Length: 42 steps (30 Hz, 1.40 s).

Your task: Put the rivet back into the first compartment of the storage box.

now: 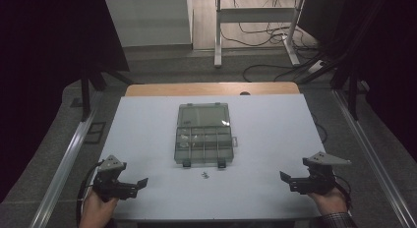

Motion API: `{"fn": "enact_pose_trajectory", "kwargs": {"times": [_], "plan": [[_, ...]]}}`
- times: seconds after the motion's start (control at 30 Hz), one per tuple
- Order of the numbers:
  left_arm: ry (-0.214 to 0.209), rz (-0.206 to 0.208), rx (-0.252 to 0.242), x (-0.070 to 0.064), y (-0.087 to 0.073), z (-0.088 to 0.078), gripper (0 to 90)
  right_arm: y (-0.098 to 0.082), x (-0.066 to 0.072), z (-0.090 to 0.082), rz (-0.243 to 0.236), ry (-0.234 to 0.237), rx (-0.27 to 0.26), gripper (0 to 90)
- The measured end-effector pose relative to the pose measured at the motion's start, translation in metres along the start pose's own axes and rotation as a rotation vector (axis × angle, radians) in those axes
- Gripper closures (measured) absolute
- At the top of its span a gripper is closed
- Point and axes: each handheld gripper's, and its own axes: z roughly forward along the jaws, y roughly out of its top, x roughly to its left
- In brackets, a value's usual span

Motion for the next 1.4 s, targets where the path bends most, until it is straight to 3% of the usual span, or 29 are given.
{"fn": "enact_pose_trajectory", "kwargs": {"times": [0.13, 0.27, 0.53, 0.97, 1.4], "plan": [[0.025, 0.023, -0.003, 0.0, 0.0, 0.0, 0.0, 0.0, 0.001, 0.001, -0.003, 0.006, 0.008, 0.0], [0.026, 0.008, -0.006, 0.001, -0.001, -0.001, 0.0, 0.001, 0.001, 0.002, -0.007, 0.012, 0.01, 0.0], [-0.004, -0.011, -0.005, 0.002, -0.001, 0.001, 0.0, 0.001, 0.002, 0.003, -0.017, 0.012, 0.016, 0.0], [-0.041, 0.008, 0.001, -0.003, 0.003, 0.004, 0.0, 0.001, 0.005, 0.006, -0.047, 0.016, 0.039, 0.0], [-0.084, 0.042, 0.037, -0.014, 0.015, 0.017, 0.0, 0.001, 0.006, 0.007, -0.055, 0.018, 0.038, 0.0]]}}
